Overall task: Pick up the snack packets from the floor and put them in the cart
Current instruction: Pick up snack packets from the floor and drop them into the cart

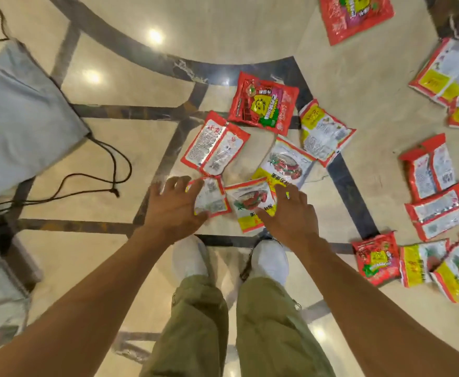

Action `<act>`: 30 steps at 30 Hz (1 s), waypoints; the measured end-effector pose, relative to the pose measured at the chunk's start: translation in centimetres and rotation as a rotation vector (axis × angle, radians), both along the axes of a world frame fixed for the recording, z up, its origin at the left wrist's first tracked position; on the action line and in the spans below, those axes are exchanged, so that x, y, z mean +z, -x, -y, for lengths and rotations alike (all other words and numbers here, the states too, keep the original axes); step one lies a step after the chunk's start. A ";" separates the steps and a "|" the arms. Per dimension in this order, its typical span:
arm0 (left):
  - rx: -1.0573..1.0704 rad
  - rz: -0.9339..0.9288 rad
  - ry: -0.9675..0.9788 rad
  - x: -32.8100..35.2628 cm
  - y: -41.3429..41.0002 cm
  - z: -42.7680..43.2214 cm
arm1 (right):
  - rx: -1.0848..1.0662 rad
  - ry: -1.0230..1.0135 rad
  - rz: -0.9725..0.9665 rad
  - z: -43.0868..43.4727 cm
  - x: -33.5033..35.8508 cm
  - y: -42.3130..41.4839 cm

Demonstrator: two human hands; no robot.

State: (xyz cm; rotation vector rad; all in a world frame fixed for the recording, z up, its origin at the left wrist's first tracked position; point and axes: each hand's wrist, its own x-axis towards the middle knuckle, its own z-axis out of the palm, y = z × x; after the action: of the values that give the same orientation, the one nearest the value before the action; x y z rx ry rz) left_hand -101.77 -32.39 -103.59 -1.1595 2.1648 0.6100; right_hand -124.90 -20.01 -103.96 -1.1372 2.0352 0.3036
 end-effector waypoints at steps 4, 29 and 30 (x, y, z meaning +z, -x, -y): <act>0.029 0.042 -0.036 -8.6 -0.8 0.0 | -0.126 -0.048 0.030 -1.1 -8.4 -1.4; 0.610 -0.091 -0.354 -6.7 -3.9 0.1 | -0.745 0.120 0.234 -2.3 -5.7 -2.8; 0.627 -0.111 -0.366 -4.7 -3.9 0.3 | -0.765 0.129 0.235 -2.3 -3.8 -2.5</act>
State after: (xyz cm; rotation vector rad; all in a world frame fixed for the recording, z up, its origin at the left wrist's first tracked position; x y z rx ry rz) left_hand -97.85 -32.67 -108.29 -1.6156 1.6458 1.3020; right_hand -122.36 -17.70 -107.72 -0.3703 2.1248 -0.3317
